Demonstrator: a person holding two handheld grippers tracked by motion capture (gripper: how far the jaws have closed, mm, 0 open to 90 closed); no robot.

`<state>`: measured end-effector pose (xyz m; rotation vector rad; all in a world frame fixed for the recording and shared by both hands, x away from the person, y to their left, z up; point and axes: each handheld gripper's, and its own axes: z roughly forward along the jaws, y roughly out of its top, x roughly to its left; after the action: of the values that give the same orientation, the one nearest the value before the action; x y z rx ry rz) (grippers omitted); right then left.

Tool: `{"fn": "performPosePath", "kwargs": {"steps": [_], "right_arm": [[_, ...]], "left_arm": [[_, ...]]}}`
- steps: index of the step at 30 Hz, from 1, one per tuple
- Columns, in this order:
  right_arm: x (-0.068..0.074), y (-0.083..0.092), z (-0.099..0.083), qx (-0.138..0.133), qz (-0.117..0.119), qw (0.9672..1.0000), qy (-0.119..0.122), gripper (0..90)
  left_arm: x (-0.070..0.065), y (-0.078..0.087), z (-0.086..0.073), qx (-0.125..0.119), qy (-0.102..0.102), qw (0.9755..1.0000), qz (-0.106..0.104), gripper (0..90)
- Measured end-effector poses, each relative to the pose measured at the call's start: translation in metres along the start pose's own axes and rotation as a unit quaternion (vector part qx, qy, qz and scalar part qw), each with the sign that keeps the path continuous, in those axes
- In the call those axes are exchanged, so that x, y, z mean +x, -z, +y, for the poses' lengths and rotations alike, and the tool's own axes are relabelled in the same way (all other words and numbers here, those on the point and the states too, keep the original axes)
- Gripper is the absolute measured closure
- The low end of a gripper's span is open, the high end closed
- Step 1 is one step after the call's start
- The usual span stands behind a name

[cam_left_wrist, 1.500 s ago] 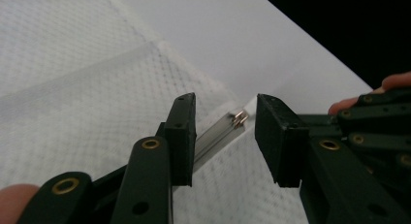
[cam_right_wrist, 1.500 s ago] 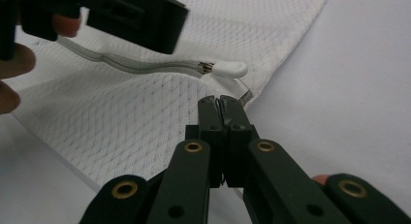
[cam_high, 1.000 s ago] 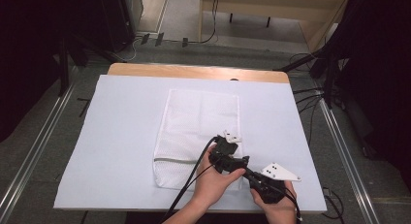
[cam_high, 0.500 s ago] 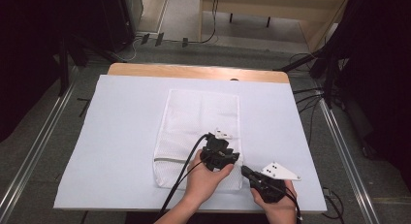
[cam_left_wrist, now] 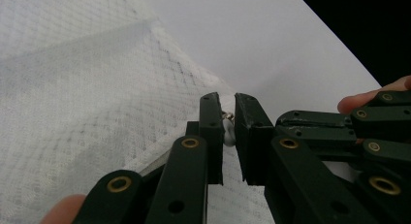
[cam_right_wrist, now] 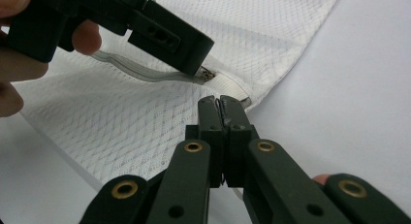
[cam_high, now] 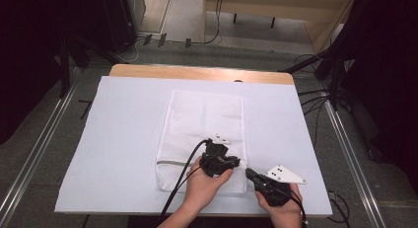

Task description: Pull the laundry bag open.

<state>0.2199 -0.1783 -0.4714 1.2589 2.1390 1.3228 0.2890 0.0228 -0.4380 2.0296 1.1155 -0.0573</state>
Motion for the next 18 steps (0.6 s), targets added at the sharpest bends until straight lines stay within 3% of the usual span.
{"fn": "performPosePath", "kwargs": {"steps": [12,18], "right_arm": [[-0.001,0.003,0.003,-0.002,-0.014,0.9999,-0.004,90.0],[-0.001,0.007,0.009,-0.005,-0.027,0.9996,-0.004,90.0]], "left_arm": [[0.009,0.006,-0.005,-0.004,-0.013,0.9998,-0.016,88.2],[0.022,0.014,-0.014,-0.016,-0.01,0.9998,0.004,88.2]]}}
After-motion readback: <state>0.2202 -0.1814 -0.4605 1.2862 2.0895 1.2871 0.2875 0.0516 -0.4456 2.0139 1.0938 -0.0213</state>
